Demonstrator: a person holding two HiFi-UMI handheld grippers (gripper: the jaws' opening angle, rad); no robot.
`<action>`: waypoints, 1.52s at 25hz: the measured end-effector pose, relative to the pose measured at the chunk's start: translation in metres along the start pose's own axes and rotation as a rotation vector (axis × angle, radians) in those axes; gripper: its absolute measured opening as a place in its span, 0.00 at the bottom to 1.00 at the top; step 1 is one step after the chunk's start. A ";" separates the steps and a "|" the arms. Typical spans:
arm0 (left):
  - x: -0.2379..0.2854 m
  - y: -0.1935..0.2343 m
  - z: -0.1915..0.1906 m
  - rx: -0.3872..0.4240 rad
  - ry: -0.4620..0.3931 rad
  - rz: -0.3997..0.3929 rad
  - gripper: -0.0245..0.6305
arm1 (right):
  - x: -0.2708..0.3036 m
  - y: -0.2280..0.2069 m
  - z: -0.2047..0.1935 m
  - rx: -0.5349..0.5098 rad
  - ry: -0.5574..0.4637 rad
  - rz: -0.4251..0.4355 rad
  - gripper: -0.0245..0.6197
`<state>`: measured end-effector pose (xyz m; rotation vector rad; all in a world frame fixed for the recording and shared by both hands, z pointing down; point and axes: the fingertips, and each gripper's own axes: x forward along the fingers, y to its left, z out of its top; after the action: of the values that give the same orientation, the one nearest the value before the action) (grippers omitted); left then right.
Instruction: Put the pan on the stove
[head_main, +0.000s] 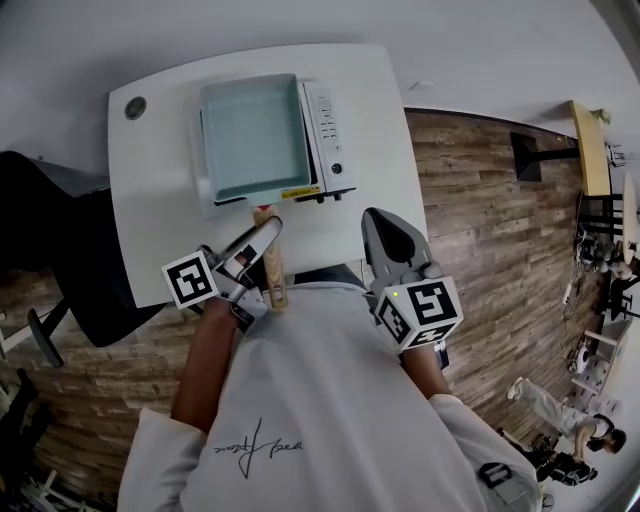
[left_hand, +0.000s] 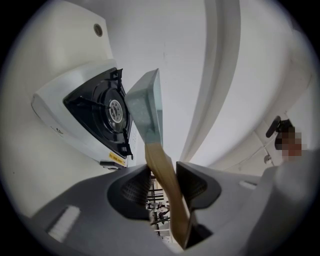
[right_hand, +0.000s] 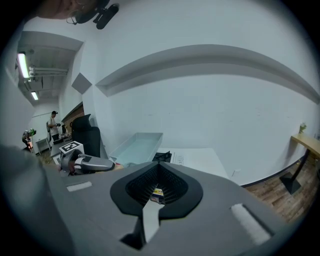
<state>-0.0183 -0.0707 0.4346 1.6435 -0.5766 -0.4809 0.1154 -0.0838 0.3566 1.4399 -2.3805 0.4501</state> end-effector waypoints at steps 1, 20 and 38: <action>0.001 0.002 0.000 0.004 0.002 0.005 0.36 | 0.001 -0.001 0.000 0.000 0.001 0.001 0.03; 0.016 0.033 0.011 -0.068 -0.036 0.033 0.36 | 0.000 -0.016 0.003 -0.023 0.011 0.001 0.03; 0.019 0.057 0.006 -0.101 -0.029 0.082 0.36 | -0.005 -0.009 0.000 -0.038 0.031 0.002 0.03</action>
<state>-0.0130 -0.0929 0.4898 1.5134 -0.6289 -0.4666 0.1259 -0.0837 0.3553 1.4042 -2.3536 0.4223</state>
